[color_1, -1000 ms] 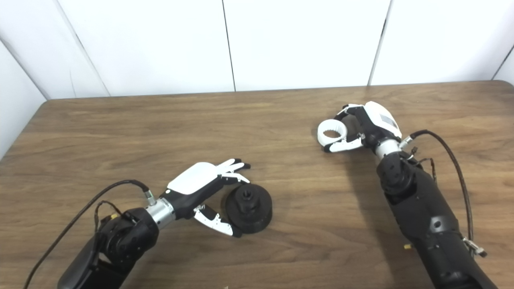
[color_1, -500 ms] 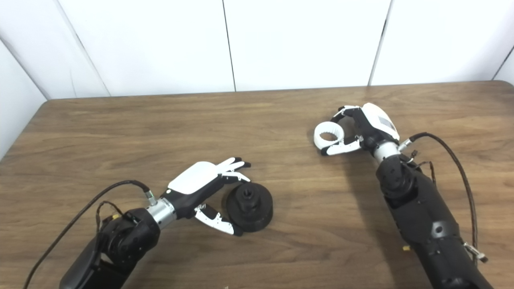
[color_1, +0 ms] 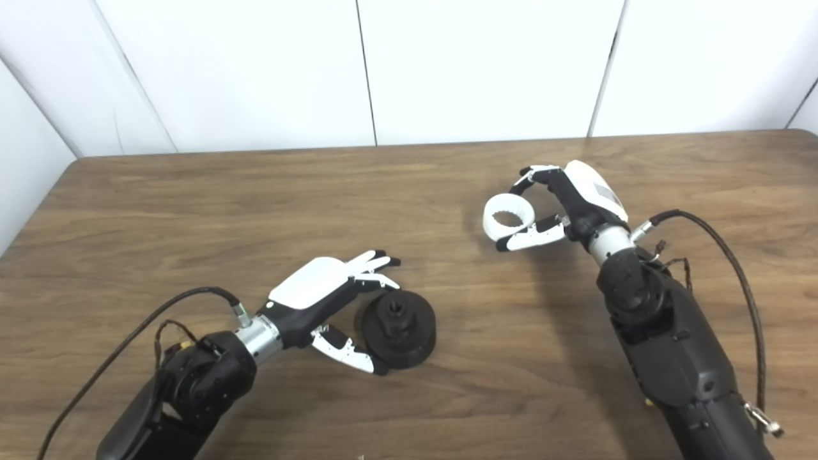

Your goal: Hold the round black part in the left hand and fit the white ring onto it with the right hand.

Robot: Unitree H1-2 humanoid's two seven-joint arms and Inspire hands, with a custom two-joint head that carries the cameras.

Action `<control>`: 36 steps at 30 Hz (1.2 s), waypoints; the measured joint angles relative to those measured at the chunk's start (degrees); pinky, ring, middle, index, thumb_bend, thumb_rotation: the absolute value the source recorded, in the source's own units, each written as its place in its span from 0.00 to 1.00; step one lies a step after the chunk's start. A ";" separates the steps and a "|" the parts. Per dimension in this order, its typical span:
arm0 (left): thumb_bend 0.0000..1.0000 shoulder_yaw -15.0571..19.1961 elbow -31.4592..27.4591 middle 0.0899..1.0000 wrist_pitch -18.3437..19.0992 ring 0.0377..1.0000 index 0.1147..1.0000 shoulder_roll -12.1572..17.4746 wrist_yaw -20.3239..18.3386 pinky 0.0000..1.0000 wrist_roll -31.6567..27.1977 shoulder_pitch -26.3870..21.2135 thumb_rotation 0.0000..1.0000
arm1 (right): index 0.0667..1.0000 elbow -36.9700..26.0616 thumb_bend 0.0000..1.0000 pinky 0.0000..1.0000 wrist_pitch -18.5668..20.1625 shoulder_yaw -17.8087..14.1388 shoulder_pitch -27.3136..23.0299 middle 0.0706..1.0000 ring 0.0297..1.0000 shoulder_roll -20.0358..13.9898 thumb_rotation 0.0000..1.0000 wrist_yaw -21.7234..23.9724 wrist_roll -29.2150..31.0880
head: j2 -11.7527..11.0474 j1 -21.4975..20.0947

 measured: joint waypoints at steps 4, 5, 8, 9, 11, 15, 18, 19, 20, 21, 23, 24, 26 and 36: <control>0.80 -0.03 0.00 0.96 0.01 1.00 0.67 0.00 0.08 0.87 0.08 -0.01 0.42 | 0.46 -4.81 0.53 0.86 1.84 0.02 1.46 0.82 0.92 0.12 0.15 2.10 0.03 | 0.09 -0.09; 0.80 -0.03 0.00 0.96 0.02 1.00 0.67 0.00 0.09 0.88 0.12 -0.03 0.42 | 0.45 -5.91 0.53 0.85 2.12 0.01 1.69 0.82 0.91 0.15 0.15 2.38 0.03 | 0.09 -0.09; 0.80 -0.04 0.00 0.96 0.09 1.00 0.67 -0.01 0.08 0.89 0.18 -0.05 0.41 | 0.45 -9.16 0.53 0.86 3.12 -0.02 2.20 0.82 0.91 0.37 0.15 3.53 0.14 | 0.09 -0.09; 0.80 -0.06 0.00 0.97 0.12 1.00 0.67 -0.03 0.07 0.89 0.19 -0.03 0.41 | 0.45 -10.66 0.53 0.86 3.63 -0.01 2.57 0.82 0.91 0.53 0.15 4.02 0.28 | 0.09 -0.09; 0.80 -0.11 0.00 0.97 0.20 1.00 0.67 -0.03 0.03 0.89 0.18 -0.03 0.41 | 0.45 -13.12 0.52 0.86 4.35 0.02 3.27 0.82 0.91 0.79 0.15 4.95 0.32 | 0.09 -0.09; 0.81 -0.12 0.00 0.96 0.21 1.00 0.67 -0.03 0.02 0.89 0.18 -0.03 0.41 | 0.45 -17.00 0.52 0.85 5.76 0.60 4.47 0.82 0.91 1.04 0.15 6.99 0.04 | 0.35 0.00; 0.81 -0.13 0.00 0.96 0.21 1.00 0.67 -0.04 0.03 0.88 0.19 -0.02 0.40 | 0.45 -19.66 0.52 0.84 6.94 1.02 4.98 0.83 0.91 1.33 0.15 8.43 -0.63 | 0.35 0.00; 0.81 -0.13 0.00 0.96 0.23 1.00 0.67 -0.04 0.03 0.88 0.19 -0.03 0.41 | 0.45 -20.16 0.52 0.84 7.04 1.15 5.02 0.83 0.91 1.46 0.15 8.62 -0.68 | 0.35 0.00; 0.81 -0.13 0.00 0.96 0.23 1.00 0.67 -0.04 0.03 0.88 0.20 -0.03 0.40 | 0.45 -20.62 0.52 0.85 7.25 1.21 5.02 0.83 0.91 1.62 0.15 8.83 -0.74 | 0.35 0.00; 0.81 -0.13 0.00 0.96 0.23 1.00 0.67 -0.04 0.04 0.88 0.19 -0.03 0.41 | 0.45 -21.25 0.52 0.85 7.46 1.25 5.07 0.83 0.91 1.77 0.15 8.92 -0.75 | 0.44 0.17; 0.81 -0.13 0.00 0.96 0.26 1.00 0.67 -0.04 0.03 0.89 0.20 -0.02 0.40 | 0.45 -22.71 0.52 0.85 8.30 1.40 5.08 0.84 0.91 2.03 0.15 9.87 -0.75 | 0.44 0.18; 0.81 -0.13 0.00 0.96 0.29 1.00 0.67 -0.04 0.03 0.89 0.19 -0.01 0.40 | 0.45 -23.41 0.52 0.85 8.55 1.53 5.13 0.83 0.91 2.09 0.15 10.21 -0.74 | 0.44 0.18; 0.80 -0.16 -0.01 0.96 0.45 1.00 0.67 -0.04 -0.01 0.88 0.21 0.01 0.41 | 0.45 -24.07 0.52 0.85 8.91 1.73 5.13 0.84 0.92 2.19 0.15 10.93 -0.78 | 0.61 0.26; 0.80 -0.23 -0.03 0.96 1.07 1.00 0.67 -0.10 0.00 0.90 0.22 0.02 0.40 | 0.45 -30.99 0.52 0.84 11.72 3.73 5.87 0.84 0.92 2.50 0.15 15.37 -1.08 | 1.06 0.26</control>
